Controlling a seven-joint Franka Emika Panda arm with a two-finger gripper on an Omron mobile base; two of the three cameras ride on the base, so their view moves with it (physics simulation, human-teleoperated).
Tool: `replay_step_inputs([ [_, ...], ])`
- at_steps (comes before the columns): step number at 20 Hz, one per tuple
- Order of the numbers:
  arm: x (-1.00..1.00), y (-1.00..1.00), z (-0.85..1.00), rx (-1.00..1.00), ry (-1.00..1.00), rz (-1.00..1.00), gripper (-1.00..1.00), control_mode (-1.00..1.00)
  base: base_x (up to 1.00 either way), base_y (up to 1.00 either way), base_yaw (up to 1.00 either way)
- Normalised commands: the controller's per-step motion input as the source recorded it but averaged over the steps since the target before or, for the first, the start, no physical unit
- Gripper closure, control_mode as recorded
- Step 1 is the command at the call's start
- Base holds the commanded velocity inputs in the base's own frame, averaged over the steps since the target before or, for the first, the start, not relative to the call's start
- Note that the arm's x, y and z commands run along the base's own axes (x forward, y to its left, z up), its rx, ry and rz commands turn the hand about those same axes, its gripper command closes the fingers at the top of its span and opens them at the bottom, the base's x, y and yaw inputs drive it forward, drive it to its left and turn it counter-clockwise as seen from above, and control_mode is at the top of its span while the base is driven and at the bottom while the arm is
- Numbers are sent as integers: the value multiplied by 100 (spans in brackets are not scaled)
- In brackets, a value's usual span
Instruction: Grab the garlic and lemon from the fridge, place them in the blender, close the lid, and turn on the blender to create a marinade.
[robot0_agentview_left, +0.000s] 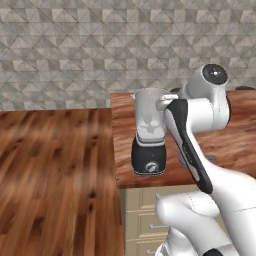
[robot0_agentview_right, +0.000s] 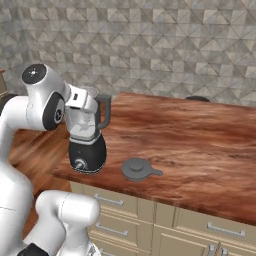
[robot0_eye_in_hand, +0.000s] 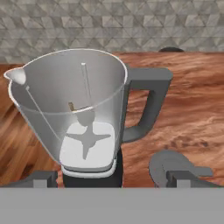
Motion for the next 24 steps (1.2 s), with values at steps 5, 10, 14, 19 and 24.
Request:
replay_step_inputs([
  [5,-79,-12,-30,0,3,0,-100,-100,0,0,0],
  [10,-22,0,-10,0,1,0,-100,-100,0,0,0],
  [14,0,0,0,0,0,0,-100,-100,0,0,0],
  [19,0,0,0,0,0,0,-100,100,-12,0,0],
  [24,0,0,0,0,0,0,-100,100,-85,-18,-5],
])
